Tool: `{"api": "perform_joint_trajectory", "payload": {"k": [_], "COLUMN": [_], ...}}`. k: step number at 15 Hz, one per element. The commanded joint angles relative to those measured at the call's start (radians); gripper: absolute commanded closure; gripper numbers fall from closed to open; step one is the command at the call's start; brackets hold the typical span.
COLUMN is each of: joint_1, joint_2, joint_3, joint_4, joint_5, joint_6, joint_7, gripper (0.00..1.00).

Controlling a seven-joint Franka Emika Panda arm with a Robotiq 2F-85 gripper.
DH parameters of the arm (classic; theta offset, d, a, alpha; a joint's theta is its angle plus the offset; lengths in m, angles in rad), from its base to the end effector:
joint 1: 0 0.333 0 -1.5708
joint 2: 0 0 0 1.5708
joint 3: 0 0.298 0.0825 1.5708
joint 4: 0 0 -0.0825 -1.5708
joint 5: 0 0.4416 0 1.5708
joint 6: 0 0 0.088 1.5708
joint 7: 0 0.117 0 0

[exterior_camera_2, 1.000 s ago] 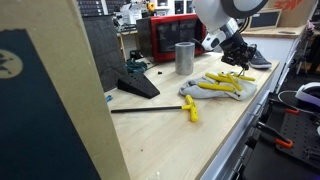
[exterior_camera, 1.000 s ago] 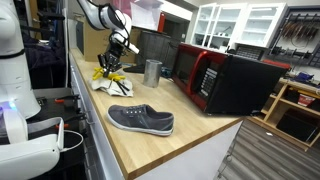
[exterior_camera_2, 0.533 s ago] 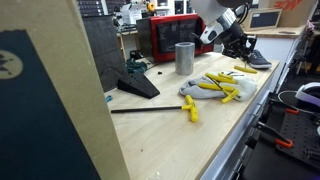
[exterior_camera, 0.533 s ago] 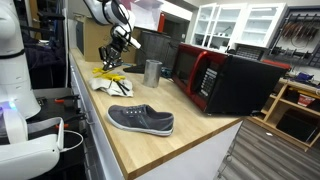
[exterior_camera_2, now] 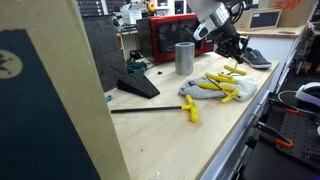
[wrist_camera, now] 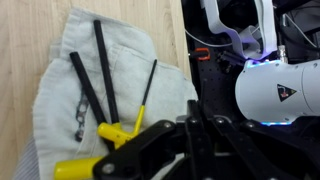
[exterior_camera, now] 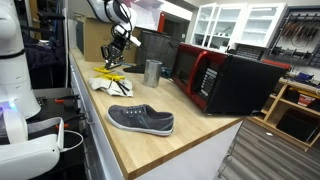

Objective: Put the yellow object on the table with the other yellow objects

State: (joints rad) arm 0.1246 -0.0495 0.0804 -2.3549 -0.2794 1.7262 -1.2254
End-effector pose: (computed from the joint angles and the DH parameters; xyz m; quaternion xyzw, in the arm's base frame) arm 0.4590 0.0664 0.2568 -0.6774 -0.6670 0.3092 0.0269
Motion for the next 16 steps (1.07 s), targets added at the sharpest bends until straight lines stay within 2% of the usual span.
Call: {"api": "perform_joint_trajectory", "payload": {"k": [1, 5, 6, 7, 8, 16], "joint_1": [0.008, -0.001, -0.004, -0.008, -0.013, -0.021], "joint_2": [0.078, 0.158, 0.170, 0.178, 0.176, 0.067], "joint_3": [0.019, 0.030, 0.030, 0.030, 0.028, 0.033], "joint_4": [0.077, 0.131, 0.140, 0.145, 0.144, 0.099], "joint_5": [0.054, 0.098, 0.101, 0.101, 0.100, 0.093], "joint_6": [0.027, 0.024, 0.016, 0.013, 0.016, 0.099], "joint_7": [-0.056, -0.049, -0.043, -0.037, -0.035, 0.080], "gripper": [0.99, 0.99, 0.70, 0.68, 0.62, 0.02]}}
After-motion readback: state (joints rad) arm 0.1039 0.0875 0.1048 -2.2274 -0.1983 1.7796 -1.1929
